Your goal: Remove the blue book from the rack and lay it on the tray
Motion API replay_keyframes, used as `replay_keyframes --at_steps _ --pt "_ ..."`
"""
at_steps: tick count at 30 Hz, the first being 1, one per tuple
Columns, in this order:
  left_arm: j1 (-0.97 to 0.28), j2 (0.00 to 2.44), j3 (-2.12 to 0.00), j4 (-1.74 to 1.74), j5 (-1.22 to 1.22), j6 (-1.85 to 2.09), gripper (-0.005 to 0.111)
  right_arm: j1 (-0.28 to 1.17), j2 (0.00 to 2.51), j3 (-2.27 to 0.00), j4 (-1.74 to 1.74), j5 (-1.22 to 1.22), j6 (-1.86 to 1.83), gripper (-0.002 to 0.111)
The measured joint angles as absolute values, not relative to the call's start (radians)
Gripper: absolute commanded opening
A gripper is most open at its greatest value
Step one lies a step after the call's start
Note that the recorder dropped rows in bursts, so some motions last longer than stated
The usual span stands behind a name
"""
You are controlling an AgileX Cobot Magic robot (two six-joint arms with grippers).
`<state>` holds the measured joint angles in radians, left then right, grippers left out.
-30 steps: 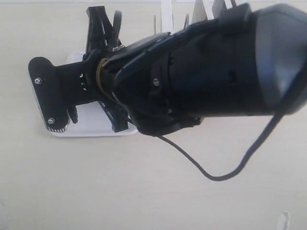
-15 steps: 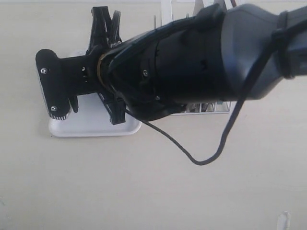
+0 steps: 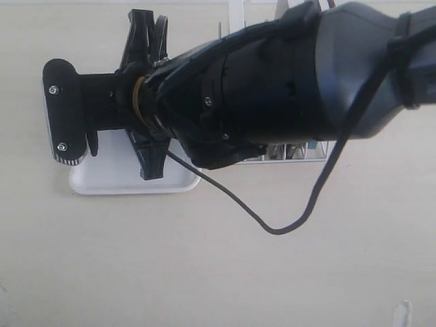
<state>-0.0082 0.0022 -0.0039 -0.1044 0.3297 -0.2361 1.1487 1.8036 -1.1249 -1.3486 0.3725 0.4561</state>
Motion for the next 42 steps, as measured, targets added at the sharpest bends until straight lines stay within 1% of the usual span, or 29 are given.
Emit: replay_keyframes --at_steps 1,2,4,7,8,9,10,12,14,17,18,20,25,26,28,34,42 --pt "-0.008 0.002 -0.004 -0.104 0.33 -0.236 0.006 1.149 1.804 -1.125 -1.349 0.373 0.458 0.002" --pt "-0.008 0.002 -0.004 -0.104 0.33 -0.236 0.006 1.149 1.804 -1.125 -1.349 0.373 0.462 0.005" --pt "-0.008 0.002 -0.004 -0.104 0.33 -0.236 0.006 1.149 1.804 -1.125 -1.349 0.373 0.473 0.017" --pt "-0.008 0.002 -0.004 -0.104 0.33 -0.236 0.006 1.149 1.804 -1.125 -1.34 0.369 0.497 0.042" --pt "-0.008 0.002 -0.004 -0.104 0.33 -0.236 0.006 1.149 1.804 -1.125 -1.335 0.369 0.516 0.049" --pt "-0.008 0.002 -0.004 -0.104 0.33 -0.236 0.006 1.149 1.804 -1.125 -1.333 0.367 0.533 0.054" --pt "-0.008 0.002 -0.004 -0.104 0.33 -0.236 0.006 1.149 1.804 -1.125 -1.331 0.367 0.544 0.055" --pt "-0.008 0.002 -0.004 -0.104 0.33 -0.236 0.006 1.149 1.804 -1.125 -1.329 0.367 0.557 0.053" --pt "-0.008 0.002 -0.004 -0.104 0.33 -0.236 0.006 1.149 1.804 -1.125 -1.323 0.378 0.562 0.049" --pt "-0.008 0.002 -0.004 -0.104 0.33 -0.236 0.006 1.149 1.804 -1.125 -1.301 0.397 0.562 0.038" --pt "-0.008 0.002 -0.004 -0.104 0.33 -0.236 0.006 1.149 1.799 -1.125 -1.288 0.399 0.562 0.033" --pt "-0.008 0.002 -0.004 -0.104 0.33 -0.236 0.006 1.149 1.766 -1.125 -1.225 0.406 0.562 0.031" --pt "-0.008 0.002 -0.004 -0.104 0.33 -0.236 0.006 1.149 1.586 -1.127 -1.033 0.407 0.566 0.03" --pt "-0.008 0.002 -0.004 -0.104 0.33 -0.236 0.006 1.149 1.567 -1.127 -1.015 0.407 0.566 0.025" --pt "-0.008 0.002 -0.004 -0.104 0.33 -0.236 0.006 1.149 1.486 -1.127 -0.94 0.415 0.566 0.0" --pt "-0.008 0.002 -0.004 -0.104 0.33 -0.236 0.006 1.149 1.296 -1.127 -0.849 0.505 0.567 0.0" --pt "-0.008 0.002 -0.004 -0.104 0.33 -0.236 0.006 1.149 1.201 -1.127 -0.846 0.521 0.569 0.0"
